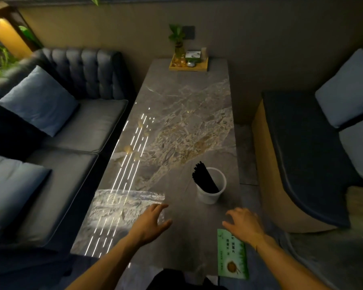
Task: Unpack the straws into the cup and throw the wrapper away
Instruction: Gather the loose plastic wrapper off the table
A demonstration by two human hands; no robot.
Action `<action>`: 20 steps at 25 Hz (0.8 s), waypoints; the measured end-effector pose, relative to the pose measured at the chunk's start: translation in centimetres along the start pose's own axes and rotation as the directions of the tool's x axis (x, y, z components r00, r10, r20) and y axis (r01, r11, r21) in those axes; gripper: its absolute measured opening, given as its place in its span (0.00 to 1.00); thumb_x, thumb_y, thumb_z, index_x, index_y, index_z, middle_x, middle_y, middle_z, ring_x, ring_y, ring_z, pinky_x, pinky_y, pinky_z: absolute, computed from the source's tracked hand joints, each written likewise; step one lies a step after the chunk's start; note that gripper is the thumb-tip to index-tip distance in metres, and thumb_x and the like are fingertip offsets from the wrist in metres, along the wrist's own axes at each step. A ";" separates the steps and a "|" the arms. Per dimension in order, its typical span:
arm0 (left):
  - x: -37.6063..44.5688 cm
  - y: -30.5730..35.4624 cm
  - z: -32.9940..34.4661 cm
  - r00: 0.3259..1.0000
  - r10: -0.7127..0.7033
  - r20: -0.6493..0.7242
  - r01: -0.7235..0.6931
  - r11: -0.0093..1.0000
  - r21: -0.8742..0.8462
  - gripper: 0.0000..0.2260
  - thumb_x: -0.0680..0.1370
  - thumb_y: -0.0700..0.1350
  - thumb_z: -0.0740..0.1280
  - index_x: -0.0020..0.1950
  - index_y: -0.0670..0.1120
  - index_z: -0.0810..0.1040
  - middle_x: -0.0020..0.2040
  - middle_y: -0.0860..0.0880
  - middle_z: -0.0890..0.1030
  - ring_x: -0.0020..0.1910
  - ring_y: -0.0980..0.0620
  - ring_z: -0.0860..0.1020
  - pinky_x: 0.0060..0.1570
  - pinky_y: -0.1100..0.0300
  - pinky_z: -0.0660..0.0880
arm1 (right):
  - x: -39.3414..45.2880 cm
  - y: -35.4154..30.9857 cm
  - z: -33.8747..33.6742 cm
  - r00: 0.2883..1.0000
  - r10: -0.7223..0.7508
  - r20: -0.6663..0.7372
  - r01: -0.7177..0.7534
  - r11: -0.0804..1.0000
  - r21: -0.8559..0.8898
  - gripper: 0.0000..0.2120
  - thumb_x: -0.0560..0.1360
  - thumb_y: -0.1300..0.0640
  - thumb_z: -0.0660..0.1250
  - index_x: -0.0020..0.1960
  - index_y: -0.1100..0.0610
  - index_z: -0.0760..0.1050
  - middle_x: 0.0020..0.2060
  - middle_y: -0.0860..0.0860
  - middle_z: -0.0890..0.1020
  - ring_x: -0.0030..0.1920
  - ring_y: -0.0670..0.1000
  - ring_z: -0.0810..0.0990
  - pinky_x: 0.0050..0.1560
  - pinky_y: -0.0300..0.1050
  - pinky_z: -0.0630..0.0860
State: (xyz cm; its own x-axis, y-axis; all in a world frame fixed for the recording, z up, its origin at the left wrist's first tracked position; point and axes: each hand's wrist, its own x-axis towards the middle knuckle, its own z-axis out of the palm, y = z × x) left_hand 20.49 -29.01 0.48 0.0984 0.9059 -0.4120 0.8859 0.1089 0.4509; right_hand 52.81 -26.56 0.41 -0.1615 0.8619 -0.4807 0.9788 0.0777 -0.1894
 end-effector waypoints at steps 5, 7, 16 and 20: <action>-2.7 -4.7 -1.2 0.993 -0.054 0.106 0.024 0.964 0.265 0.28 0.74 0.64 0.62 0.72 0.55 0.67 0.72 0.51 0.70 0.67 0.49 0.72 0.65 0.53 0.70 | 0.3 -4.2 1.3 0.983 -0.088 0.160 0.101 0.992 -0.076 0.25 0.74 0.38 0.59 0.67 0.48 0.70 0.63 0.51 0.76 0.63 0.54 0.74 0.63 0.53 0.71; -3.5 -7.3 -2.2 0.985 -0.084 0.153 0.025 0.937 0.349 0.25 0.75 0.63 0.62 0.69 0.55 0.69 0.70 0.51 0.72 0.66 0.49 0.72 0.64 0.52 0.70 | 0.9 -6.7 1.5 0.979 -0.119 0.164 0.139 0.984 -0.115 0.24 0.75 0.38 0.59 0.67 0.48 0.70 0.64 0.50 0.76 0.63 0.54 0.75 0.63 0.53 0.71; -3.0 -19.7 -10.6 0.976 -0.135 0.170 0.050 0.901 0.431 0.20 0.75 0.62 0.63 0.64 0.56 0.74 0.64 0.51 0.77 0.61 0.47 0.77 0.56 0.53 0.74 | 4.6 -18.1 1.4 0.979 -0.142 0.146 0.161 0.979 -0.127 0.23 0.77 0.40 0.58 0.67 0.50 0.70 0.64 0.52 0.77 0.63 0.54 0.75 0.63 0.51 0.72; 0.1 -23.3 -14.0 0.987 -0.088 0.135 0.014 0.884 0.468 0.27 0.73 0.66 0.64 0.68 0.57 0.69 0.66 0.49 0.73 0.63 0.46 0.73 0.58 0.49 0.73 | 5.8 -21.1 2.3 0.984 -0.019 0.176 0.037 0.994 -0.101 0.35 0.73 0.31 0.57 0.69 0.54 0.68 0.66 0.55 0.75 0.65 0.56 0.74 0.63 0.53 0.72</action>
State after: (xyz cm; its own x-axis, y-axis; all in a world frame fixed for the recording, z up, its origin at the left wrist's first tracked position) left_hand -6.44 -25.77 1.03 0.0807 0.8290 -0.5534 0.9964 -0.0822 0.0221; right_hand 30.93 -24.32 -0.38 -0.1999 0.7583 -0.6205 0.9798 0.1602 -0.1199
